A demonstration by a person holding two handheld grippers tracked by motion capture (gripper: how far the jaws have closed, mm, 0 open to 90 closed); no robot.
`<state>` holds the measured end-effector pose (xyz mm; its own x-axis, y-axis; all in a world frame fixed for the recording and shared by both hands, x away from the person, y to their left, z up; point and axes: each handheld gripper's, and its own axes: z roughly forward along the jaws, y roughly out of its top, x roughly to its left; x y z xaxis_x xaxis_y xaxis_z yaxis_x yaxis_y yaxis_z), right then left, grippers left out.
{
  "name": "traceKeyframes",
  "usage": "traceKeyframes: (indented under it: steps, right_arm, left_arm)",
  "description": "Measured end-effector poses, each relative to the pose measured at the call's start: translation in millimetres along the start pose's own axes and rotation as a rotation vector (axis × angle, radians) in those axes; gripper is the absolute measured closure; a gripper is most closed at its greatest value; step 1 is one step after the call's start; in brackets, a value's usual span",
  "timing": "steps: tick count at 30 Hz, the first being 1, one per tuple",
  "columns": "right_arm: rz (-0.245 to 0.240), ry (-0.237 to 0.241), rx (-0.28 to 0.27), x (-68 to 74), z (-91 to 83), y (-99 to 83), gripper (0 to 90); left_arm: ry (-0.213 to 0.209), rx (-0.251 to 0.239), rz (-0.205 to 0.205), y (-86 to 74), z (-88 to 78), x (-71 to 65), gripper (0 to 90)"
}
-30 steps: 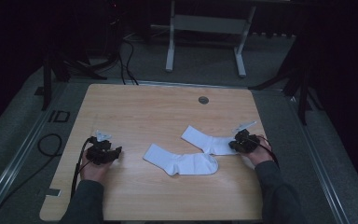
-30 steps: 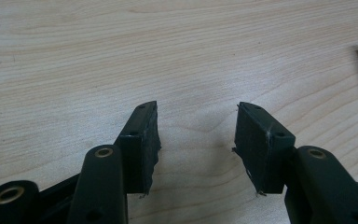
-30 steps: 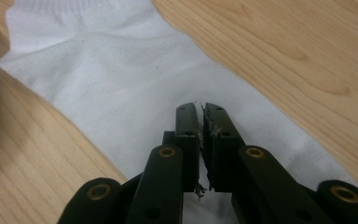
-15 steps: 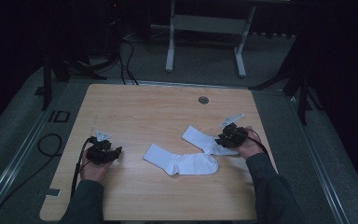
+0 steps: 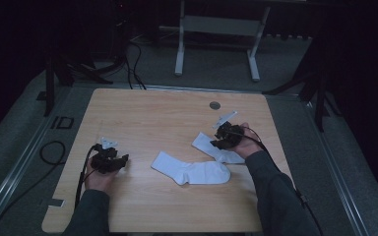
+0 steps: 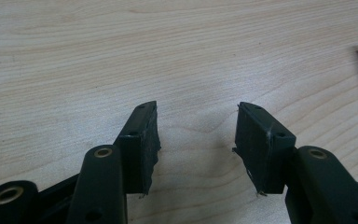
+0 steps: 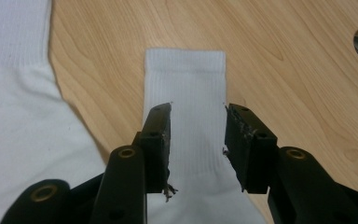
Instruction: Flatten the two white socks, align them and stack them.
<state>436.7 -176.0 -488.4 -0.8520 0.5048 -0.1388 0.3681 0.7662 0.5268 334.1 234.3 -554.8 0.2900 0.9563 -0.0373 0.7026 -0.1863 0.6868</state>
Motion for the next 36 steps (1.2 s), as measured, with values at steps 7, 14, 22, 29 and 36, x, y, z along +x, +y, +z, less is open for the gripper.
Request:
traceKeyframes:
  steps: [7, 14, 22, 29, 36]
  right_arm:
    - [0.017, 0.029, 0.015, -4.1, 18.7, 8.2, 59.5]
    - [0.016, 0.050, 0.050, -3.4, 35.5, 13.5, 56.9]
    - [0.019, 0.064, 0.118, -2.6, 51.3, 12.2, 50.5]
    - [0.064, 0.078, 0.130, -6.9, 59.6, 8.6, 45.3]
    - [0.104, 0.093, 0.094, -11.6, 58.8, 3.1, 66.4]
  left_arm:
    - [-0.001, 0.001, 0.000, 0.0, 0.6, 0.2, 49.3]
    - [0.000, 0.001, 0.001, 0.1, -0.2, 0.3, 49.2]
    - [0.000, 0.000, 0.001, 0.1, -0.1, 0.8, 49.2]
    - [-0.001, 0.002, 0.000, 0.1, -0.3, 0.3, 49.1]
    - [0.000, 0.002, 0.002, -0.1, -0.4, -0.6, 49.1]
